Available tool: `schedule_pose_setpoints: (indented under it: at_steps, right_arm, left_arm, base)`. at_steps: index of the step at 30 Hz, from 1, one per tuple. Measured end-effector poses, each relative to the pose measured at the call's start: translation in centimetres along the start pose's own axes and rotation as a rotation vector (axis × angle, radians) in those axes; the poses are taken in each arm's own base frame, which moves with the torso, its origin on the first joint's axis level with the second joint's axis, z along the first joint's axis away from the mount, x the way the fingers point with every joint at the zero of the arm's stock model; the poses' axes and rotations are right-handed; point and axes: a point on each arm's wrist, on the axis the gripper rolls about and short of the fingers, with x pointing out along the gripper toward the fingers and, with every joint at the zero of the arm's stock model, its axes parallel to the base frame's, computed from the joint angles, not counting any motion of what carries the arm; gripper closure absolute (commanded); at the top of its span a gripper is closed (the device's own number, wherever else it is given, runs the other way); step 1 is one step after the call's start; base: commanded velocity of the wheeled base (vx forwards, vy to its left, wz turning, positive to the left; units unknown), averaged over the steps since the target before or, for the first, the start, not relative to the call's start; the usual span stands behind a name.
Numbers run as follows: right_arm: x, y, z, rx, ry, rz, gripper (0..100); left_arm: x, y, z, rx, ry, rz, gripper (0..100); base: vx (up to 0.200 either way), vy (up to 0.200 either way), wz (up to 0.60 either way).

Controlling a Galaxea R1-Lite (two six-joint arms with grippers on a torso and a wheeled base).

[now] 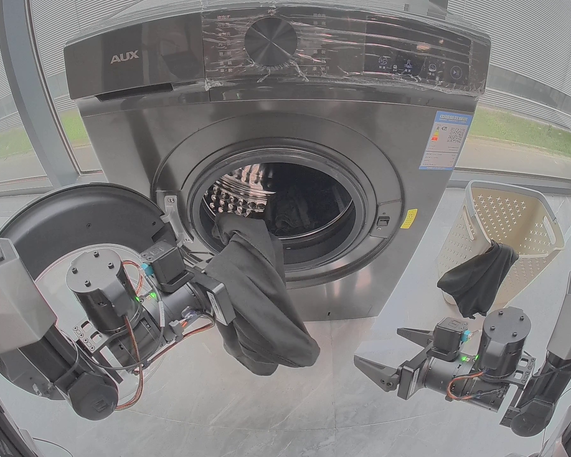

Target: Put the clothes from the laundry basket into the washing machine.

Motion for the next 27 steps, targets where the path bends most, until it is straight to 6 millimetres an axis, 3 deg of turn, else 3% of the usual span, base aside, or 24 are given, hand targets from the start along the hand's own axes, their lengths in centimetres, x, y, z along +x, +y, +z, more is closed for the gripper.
schedule_pose_setpoints:
  at_steps: [13, 21, 27]
  right_arm:
    - [-0.1, -1.8, 0.3, 0.026, -0.013, -0.066, 0]
    - [0.1, -1.8, 0.3, 0.027, -0.01, -0.066, 0]
    - [0.2, -1.7, 0.3, 0.027, -0.013, -0.063, 0]
  left_arm:
    - [-1.3, 2.0, -0.9, 0.009, 0.049, 0.122, 100]
    - [-1.3, 2.0, -1.1, 0.039, 0.057, 0.164, 100]
    - [-1.1, 1.8, -1.1, 0.039, 0.051, 0.153, 100]
  base:
    - [0.0, 0.0, 0.0]
    - [0.0, 0.0, 0.0]
    - [0.2, 0.0, 0.0]
